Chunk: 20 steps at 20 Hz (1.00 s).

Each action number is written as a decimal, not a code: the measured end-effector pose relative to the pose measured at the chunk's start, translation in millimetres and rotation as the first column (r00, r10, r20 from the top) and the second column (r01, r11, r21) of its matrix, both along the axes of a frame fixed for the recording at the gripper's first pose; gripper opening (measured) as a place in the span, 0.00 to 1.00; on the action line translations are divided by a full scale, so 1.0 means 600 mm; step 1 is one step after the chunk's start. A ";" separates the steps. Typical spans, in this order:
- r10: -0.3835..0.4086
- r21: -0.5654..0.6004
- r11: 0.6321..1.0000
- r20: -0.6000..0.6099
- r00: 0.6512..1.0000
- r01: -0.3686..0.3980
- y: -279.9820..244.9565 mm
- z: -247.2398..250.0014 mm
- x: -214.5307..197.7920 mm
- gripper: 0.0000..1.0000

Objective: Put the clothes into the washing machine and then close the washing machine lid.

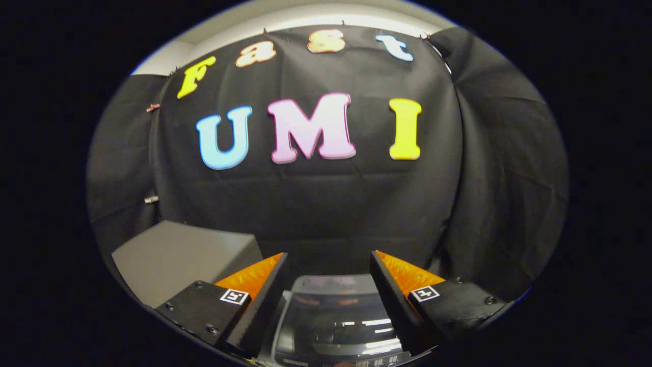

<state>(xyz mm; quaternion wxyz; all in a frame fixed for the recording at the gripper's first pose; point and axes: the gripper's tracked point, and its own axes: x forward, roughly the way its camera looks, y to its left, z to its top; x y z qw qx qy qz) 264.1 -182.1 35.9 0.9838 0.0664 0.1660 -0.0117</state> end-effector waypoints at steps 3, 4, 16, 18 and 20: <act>0.027 0.047 0.998 0.126 0.992 -0.033 0.037 0.071 -0.002 0.99; 0.032 0.053 0.998 0.152 0.988 -0.040 0.048 0.090 -0.009 0.99; 0.046 0.031 0.998 0.161 0.986 -0.051 0.117 0.114 -0.085 0.99; 0.045 0.026 0.998 0.161 0.986 -0.050 0.123 0.118 -0.089 0.99; 0.050 0.024 0.998 0.162 0.986 -0.054 0.137 0.119 -0.092 0.99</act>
